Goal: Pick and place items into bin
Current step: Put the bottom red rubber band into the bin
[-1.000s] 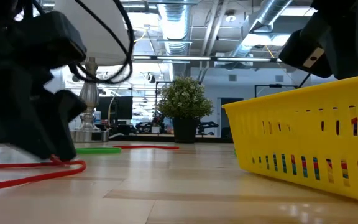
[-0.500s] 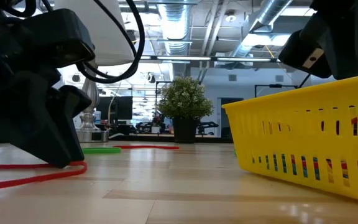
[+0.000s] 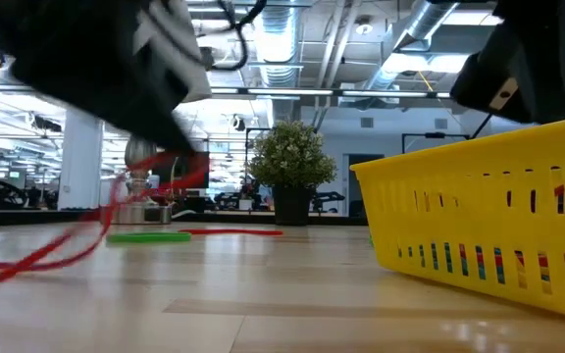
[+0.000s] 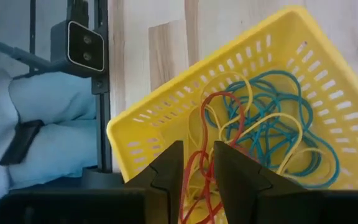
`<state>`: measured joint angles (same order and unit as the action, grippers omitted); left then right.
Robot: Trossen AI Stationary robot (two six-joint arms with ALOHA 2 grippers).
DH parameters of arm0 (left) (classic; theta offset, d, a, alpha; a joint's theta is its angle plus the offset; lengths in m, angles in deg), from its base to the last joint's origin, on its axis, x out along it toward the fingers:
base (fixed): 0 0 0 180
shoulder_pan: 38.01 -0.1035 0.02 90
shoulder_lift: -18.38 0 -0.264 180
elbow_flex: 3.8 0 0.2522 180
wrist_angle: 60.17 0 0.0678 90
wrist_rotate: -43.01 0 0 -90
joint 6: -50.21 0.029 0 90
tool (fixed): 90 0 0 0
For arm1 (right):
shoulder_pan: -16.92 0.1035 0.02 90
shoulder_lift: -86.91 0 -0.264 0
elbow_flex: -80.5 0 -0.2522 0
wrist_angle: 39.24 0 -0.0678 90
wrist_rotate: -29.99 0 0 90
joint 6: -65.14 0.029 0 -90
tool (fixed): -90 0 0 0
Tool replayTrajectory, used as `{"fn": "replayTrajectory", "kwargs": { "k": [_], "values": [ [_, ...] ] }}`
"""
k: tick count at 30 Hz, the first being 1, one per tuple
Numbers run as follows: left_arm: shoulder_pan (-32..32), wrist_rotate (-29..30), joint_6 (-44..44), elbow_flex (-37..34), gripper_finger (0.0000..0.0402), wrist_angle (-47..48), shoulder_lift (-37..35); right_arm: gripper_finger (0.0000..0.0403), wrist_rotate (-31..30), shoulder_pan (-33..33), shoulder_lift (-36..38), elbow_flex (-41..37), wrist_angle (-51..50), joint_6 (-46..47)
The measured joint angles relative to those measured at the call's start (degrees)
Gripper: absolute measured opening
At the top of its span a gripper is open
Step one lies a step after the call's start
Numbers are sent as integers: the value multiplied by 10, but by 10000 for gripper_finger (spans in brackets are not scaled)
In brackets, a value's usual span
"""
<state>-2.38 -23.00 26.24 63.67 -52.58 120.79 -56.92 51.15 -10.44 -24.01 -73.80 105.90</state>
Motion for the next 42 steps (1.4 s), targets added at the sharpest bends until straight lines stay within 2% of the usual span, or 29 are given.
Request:
{"fn": "replayTrajectory", "kwargs": {
  "k": [7,15,21,26,30,32,38,42],
  "values": [
    [-29,0,124,113,0,0,0,82,-13,27,46,0,-61,9],
    [-70,-60,212,214,0,7,0,82,-202,109,97,0,-146,78],
    [-96,-74,233,231,0,8,0,82,-287,156,79,0,-148,103],
    [-113,-92,210,232,0,-16,28,82,-290,168,46,0,-148,101],
    [-118,-162,216,231,0,-44,75,82,-300,171,23,0,-145,105],
    [-118,-179,220,231,0,-48,97,82,-298,170,16,0,-145,124],
    [-126,-176,210,234,6,-63,127,82,-251,166,19,0,-148,128],
    [-128,-177,215,235,39,-104,129,82,-229,170,23,0,-148,128]
  ]
}}
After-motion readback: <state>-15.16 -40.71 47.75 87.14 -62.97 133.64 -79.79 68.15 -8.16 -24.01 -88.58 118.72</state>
